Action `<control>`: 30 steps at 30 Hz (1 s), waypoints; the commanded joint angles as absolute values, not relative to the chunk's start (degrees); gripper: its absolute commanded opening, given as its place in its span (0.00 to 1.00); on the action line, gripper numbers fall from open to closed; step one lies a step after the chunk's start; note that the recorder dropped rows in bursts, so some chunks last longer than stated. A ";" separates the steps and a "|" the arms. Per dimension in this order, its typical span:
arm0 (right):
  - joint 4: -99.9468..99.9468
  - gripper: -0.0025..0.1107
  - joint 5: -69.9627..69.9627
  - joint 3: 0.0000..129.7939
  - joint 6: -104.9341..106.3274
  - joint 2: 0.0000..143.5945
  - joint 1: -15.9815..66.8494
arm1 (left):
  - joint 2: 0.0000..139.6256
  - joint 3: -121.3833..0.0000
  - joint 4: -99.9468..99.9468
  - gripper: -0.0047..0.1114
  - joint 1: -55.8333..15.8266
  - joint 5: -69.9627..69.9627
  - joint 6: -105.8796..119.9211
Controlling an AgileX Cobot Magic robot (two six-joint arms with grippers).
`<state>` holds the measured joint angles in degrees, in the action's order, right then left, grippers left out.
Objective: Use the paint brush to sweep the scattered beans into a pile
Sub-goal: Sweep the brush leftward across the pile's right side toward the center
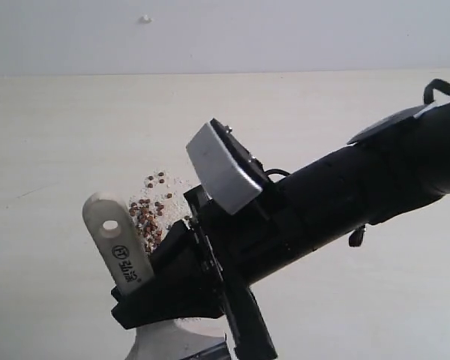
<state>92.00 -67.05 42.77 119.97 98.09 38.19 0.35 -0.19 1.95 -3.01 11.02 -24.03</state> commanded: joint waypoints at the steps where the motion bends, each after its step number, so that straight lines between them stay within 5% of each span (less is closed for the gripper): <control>1: 92.82 0.02 -60.80 45.76 121.18 103.80 37.79 | 0.00 0.00 1.88 0.04 -3.36 11.11 -24.21; 30: 92.16 0.02 -56.65 68.47 121.18 121.31 33.15 | 0.00 0.00 1.88 0.04 -3.36 11.11 -24.21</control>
<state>92.82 -57.66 66.98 120.06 121.07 33.43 0.35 -0.19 1.95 -3.01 11.02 -24.03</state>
